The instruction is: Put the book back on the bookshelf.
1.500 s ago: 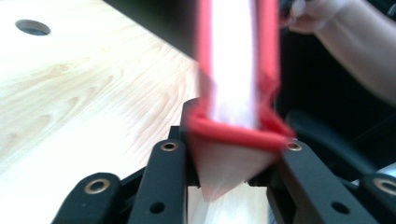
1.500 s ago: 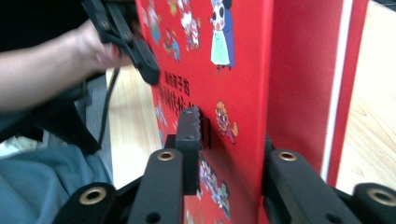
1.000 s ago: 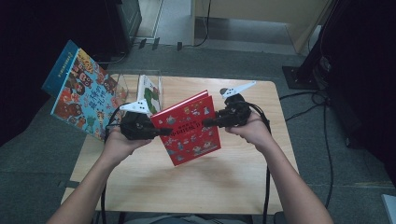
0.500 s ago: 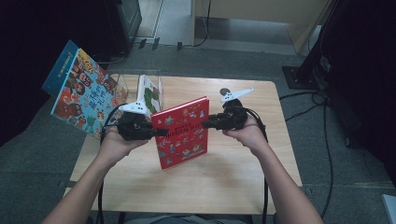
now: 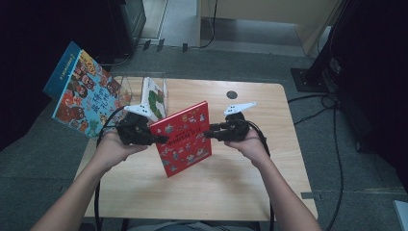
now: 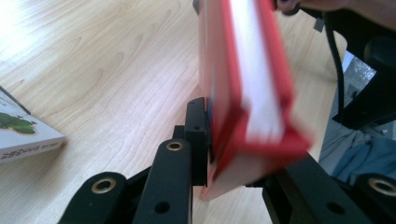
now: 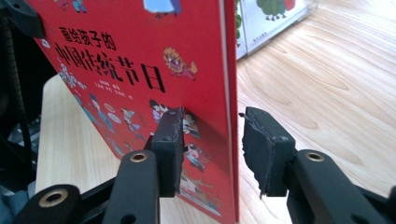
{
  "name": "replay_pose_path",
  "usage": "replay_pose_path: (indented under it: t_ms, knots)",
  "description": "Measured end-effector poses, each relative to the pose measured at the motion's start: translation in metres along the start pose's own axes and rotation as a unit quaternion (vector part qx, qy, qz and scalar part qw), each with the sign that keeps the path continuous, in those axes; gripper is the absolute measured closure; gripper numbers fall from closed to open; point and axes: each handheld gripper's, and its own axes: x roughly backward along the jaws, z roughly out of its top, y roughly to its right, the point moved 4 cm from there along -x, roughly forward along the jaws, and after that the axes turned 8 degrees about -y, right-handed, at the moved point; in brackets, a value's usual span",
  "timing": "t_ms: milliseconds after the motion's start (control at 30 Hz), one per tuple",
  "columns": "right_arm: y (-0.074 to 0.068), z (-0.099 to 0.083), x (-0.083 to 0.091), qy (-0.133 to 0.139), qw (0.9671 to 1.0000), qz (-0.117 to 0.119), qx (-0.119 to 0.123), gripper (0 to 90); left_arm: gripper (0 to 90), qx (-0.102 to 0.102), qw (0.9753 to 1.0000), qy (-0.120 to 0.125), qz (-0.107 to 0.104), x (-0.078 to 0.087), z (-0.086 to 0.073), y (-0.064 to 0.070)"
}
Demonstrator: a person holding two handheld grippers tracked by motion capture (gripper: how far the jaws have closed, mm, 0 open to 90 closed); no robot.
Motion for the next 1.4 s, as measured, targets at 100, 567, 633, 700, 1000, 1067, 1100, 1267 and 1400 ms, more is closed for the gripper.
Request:
replay_pose_path:
  t_ms: [100,567,633,700,1000,1067,1100,1267,1400]
  knots:
    - [-0.001,0.000,-0.005,0.003,1.0000,0.000,0.001,57.7,77.9,0.007,0.9996,-0.026,0.007,0.003,0.004,-0.001]
    - [-0.012,0.005,-0.017,0.010,0.9995,0.012,0.029,56.4,74.6,0.072,0.9896,-0.124,0.013,0.007,0.037,-0.005]
    - [-0.014,0.005,-0.020,0.009,0.9994,0.008,0.033,56.4,75.4,0.089,0.9881,-0.125,0.002,0.005,0.039,-0.007]
    - [-0.013,0.005,-0.021,0.012,0.9994,0.007,0.032,56.4,77.3,0.112,0.9858,-0.125,-0.008,0.004,0.039,-0.010]
    - [-0.002,-0.003,-0.017,0.030,0.9989,-0.025,0.026,57.1,78.6,0.106,0.9856,-0.132,-0.006,0.006,0.040,-0.007]
    - [0.001,-0.005,-0.016,0.032,0.9988,-0.030,0.020,54.6,79.0,0.103,0.9858,-0.133,-0.006,0.007,0.042,-0.005]
    - [0.003,-0.005,-0.017,0.029,0.9988,-0.035,0.020,54.3,79.4,0.101,0.9858,-0.134,-0.002,0.007,0.044,-0.004]
    - [0.001,-0.006,-0.020,0.029,0.9990,-0.020,0.027,52.6,79.5,0.086,0.9846,-0.151,0.018,0.008,0.052,0.003]
    - [0.000,-0.005,-0.019,0.029,0.9988,-0.026,0.029,52.7,79.0,0.086,0.9825,-0.164,0.018,0.007,0.056,0.002]
